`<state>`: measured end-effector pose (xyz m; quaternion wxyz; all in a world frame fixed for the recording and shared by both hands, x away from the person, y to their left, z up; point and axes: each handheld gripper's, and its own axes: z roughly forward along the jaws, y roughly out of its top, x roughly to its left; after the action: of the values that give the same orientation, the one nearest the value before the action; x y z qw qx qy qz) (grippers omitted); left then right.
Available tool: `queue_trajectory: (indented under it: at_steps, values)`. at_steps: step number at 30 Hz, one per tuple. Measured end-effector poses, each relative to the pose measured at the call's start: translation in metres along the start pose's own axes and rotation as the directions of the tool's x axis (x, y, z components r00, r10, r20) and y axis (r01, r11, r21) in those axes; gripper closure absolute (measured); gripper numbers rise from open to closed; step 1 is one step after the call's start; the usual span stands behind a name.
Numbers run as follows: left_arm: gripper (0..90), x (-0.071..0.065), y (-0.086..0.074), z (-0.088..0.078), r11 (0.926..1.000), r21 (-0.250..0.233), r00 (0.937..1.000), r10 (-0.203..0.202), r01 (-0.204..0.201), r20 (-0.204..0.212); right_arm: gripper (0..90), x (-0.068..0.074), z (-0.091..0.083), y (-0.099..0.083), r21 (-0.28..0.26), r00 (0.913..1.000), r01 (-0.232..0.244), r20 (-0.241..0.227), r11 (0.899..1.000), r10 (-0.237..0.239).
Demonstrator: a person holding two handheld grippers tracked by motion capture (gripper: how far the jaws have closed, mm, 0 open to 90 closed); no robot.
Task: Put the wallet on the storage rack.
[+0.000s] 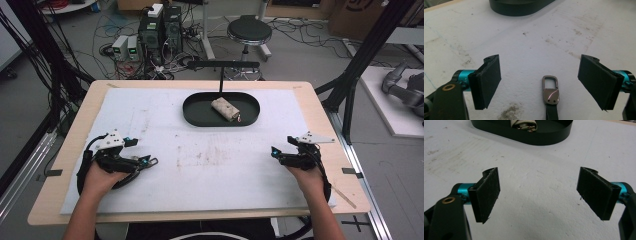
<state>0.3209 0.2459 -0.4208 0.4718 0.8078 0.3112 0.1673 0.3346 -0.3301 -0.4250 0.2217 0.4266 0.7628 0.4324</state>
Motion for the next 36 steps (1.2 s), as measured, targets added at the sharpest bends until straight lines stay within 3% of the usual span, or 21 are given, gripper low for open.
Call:
queue_trajectory:
  at_steps: [8,18,24,30,34,36]
  values:
    - [18.7,0.000,-0.004,0.000,0.9999,0.017,1.0000,0.002,-0.002,0.000,19.3,0.001,0.002,0.000,0.004,0.9999,0.014,0.004,1.000,-0.014]
    - [20.3,-0.003,-0.008,0.007,0.9947,0.102,0.9997,0.005,-0.007,0.024,19.3,0.001,0.004,0.001,0.009,0.9996,0.028,-0.012,1.000,-0.028]
    - [31.4,-0.003,-0.014,0.014,0.9838,0.177,0.9984,0.016,-0.026,0.055,19.3,0.000,0.004,0.000,0.013,0.9997,0.021,-0.010,1.000,-0.021]
    - [43.5,-0.003,-0.018,0.010,0.9808,0.193,0.9975,0.014,-0.028,0.069,19.3,0.001,0.005,0.000,0.020,0.9996,0.025,-0.012,0.999,-0.024]
    - [52.5,-0.003,-0.022,0.009,0.9727,0.228,0.9969,0.026,-0.042,0.074,19.3,0.001,0.005,0.000,0.021,0.9996,0.025,-0.012,0.999,-0.025]
    - [54.3,-0.003,-0.022,0.008,0.9735,0.225,0.9974,0.029,-0.043,0.066,19.3,0.001,0.005,0.000,0.021,0.9996,0.025,-0.011,0.999,-0.025]
